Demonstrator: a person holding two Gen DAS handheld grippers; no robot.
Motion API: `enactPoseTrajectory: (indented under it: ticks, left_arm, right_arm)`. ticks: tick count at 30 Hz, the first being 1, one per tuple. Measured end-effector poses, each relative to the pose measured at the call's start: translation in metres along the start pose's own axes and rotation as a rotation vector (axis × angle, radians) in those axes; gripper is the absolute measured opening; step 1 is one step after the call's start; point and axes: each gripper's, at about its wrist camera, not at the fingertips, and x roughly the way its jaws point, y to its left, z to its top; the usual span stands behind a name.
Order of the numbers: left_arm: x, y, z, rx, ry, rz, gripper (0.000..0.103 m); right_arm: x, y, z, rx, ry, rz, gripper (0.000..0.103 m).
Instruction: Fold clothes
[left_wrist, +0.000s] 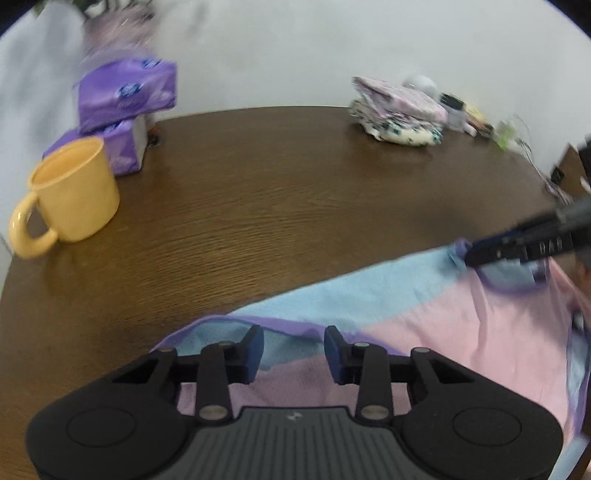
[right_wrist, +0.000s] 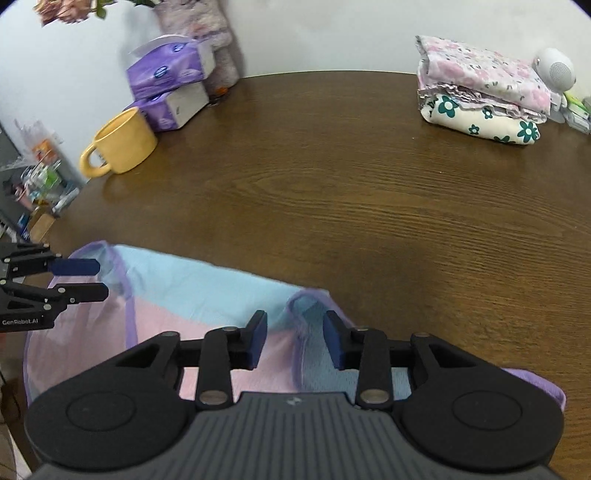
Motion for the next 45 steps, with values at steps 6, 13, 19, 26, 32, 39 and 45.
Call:
enactPoseTrajectory:
  ticks: [6, 13, 19, 26, 32, 39, 45]
  left_arm:
    - [0.011, 0.011, 0.008, -0.097, 0.004, 0.000, 0.033]
    - [0.019, 0.020, 0.015, -0.188, -0.022, -0.008, 0.004]
    - [0.014, 0.023, 0.018, -0.216, -0.115, -0.028, 0.000]
    - [0.026, 0.024, 0.017, -0.234, -0.102, 0.011, 0.004]
    - [0.026, 0.023, 0.016, -0.229, -0.094, 0.017, 0.024]
    - [0.031, 0.024, 0.013, -0.215, -0.101, 0.062, 0.003]
    - [0.018, 0.025, 0.008, -0.222, -0.107, 0.048, 0.029]
  right_arm:
    - [0.012, 0.000, 0.006, 0.010, 0.024, -0.014, 0.023]
    - [0.015, -0.011, 0.011, 0.080, 0.012, 0.017, 0.003]
    - [0.003, -0.022, 0.013, 0.134, -0.077, 0.042, 0.001]
    - [0.011, -0.038, 0.012, 0.175, -0.090, 0.001, 0.002]
    - [0.015, -0.043, 0.009, 0.204, -0.091, 0.018, 0.008]
    - [0.017, -0.043, 0.008, 0.187, -0.101, -0.014, 0.002]
    - [0.003, -0.046, 0.007, 0.190, -0.139, 0.011, 0.011]
